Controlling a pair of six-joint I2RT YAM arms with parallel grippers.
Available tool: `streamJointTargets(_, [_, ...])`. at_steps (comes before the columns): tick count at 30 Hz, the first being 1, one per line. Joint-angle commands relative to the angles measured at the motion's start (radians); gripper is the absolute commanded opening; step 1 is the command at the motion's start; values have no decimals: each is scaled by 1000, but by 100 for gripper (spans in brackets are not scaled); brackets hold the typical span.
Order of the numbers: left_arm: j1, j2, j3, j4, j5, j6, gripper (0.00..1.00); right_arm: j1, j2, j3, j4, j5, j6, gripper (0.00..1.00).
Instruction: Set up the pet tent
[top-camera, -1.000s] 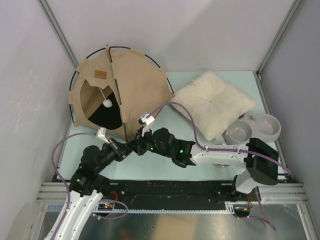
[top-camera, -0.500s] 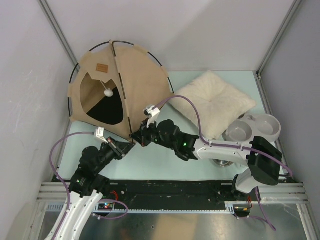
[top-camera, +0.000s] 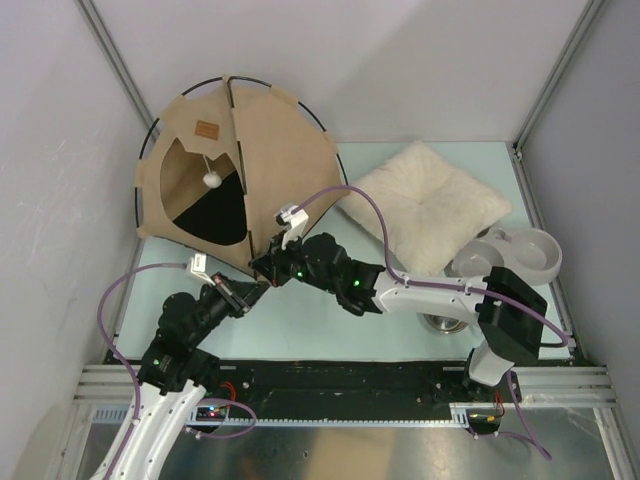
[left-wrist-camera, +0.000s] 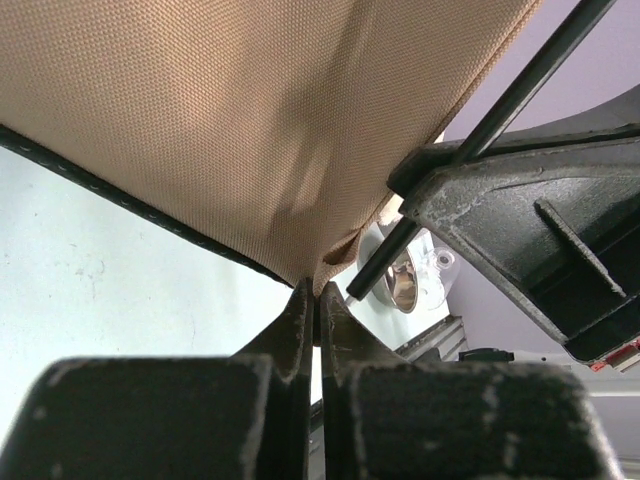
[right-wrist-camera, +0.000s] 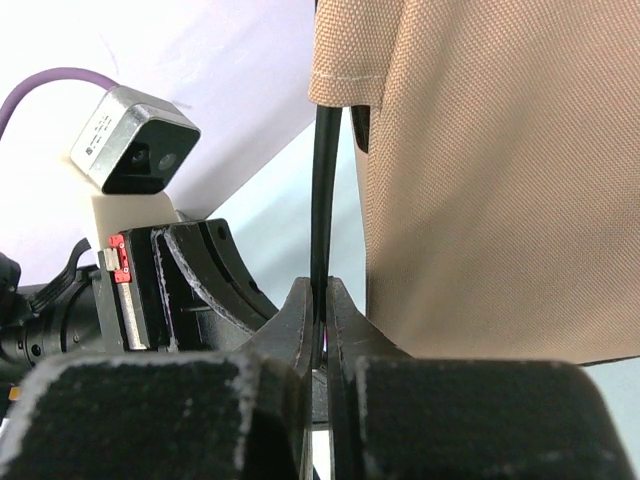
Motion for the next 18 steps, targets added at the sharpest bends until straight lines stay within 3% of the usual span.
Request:
streamJointTargets(1, [-11, 11, -14, -111, 121, 29, 0, -50, -1, 111, 165, 146, -40, 0])
streamJointTargets(18, [-12, 8, -17, -112, 117, 26, 0, -70, 7, 122, 118, 255, -37, 0])
